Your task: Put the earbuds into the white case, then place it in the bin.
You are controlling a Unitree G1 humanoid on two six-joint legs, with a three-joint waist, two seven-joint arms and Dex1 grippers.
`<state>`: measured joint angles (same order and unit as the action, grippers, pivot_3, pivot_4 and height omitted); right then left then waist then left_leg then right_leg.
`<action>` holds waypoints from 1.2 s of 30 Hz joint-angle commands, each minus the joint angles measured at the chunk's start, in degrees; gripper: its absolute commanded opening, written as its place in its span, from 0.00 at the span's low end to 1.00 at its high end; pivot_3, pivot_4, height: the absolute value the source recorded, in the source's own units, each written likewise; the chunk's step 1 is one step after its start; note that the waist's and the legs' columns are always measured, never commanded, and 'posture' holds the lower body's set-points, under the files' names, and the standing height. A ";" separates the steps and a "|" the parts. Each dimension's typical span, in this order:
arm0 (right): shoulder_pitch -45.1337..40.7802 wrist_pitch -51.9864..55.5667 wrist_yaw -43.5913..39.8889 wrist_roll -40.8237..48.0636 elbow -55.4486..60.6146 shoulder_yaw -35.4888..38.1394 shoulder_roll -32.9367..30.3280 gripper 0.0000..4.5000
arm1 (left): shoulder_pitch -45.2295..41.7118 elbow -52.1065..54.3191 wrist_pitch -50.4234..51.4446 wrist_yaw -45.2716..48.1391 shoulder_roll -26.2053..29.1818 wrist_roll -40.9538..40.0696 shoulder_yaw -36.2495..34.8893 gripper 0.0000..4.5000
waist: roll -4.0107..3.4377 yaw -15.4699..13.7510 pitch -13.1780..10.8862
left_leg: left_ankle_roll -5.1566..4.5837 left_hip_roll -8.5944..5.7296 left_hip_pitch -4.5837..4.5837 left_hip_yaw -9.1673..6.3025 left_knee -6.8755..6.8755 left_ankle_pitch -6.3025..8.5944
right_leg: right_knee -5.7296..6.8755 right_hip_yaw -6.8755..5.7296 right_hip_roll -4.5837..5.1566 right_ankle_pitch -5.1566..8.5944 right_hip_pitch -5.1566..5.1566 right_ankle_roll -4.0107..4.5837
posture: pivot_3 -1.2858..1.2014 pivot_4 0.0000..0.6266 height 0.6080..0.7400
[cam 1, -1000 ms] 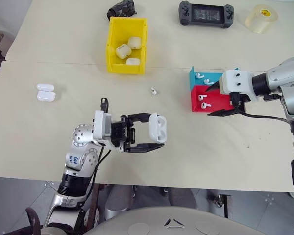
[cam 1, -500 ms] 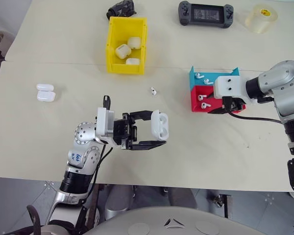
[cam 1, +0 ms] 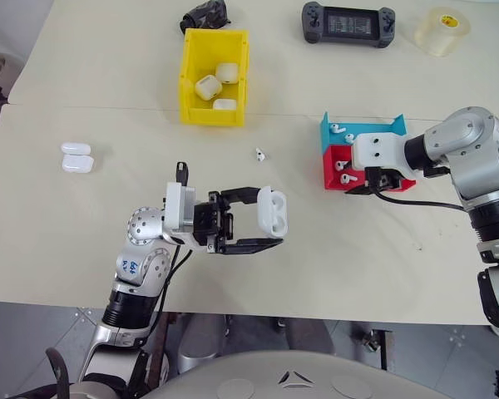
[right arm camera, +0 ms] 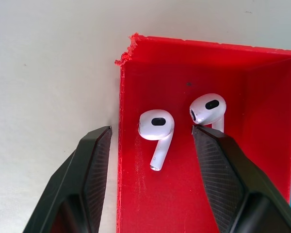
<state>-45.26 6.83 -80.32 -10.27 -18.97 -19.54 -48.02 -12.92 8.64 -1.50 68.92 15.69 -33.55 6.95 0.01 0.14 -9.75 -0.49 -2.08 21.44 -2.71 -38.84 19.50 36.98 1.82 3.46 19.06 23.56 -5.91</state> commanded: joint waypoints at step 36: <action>4.47 10.85 1.85 4.56 11.42 3.96 -0.69 0.11 | -0.86 0.64 -1.34 1.00 0.53 -0.58 -0.54 0.62 | 0.00 -0.07 0.00 | 0.00 0.00 0.00 -0.01 -0.01 0.00 | 0.01 0.00 0.00 0.00 -0.01 0.00 | 0.52 0.24 1.00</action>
<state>-41.02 16.35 -78.07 -7.76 -10.22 -17.82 -48.02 -13.22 8.46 -1.84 69.62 16.14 -33.52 7.18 0.01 0.07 -9.75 -0.49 -2.08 21.44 -2.72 -38.85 19.50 36.99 1.82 3.46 19.06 23.56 -5.91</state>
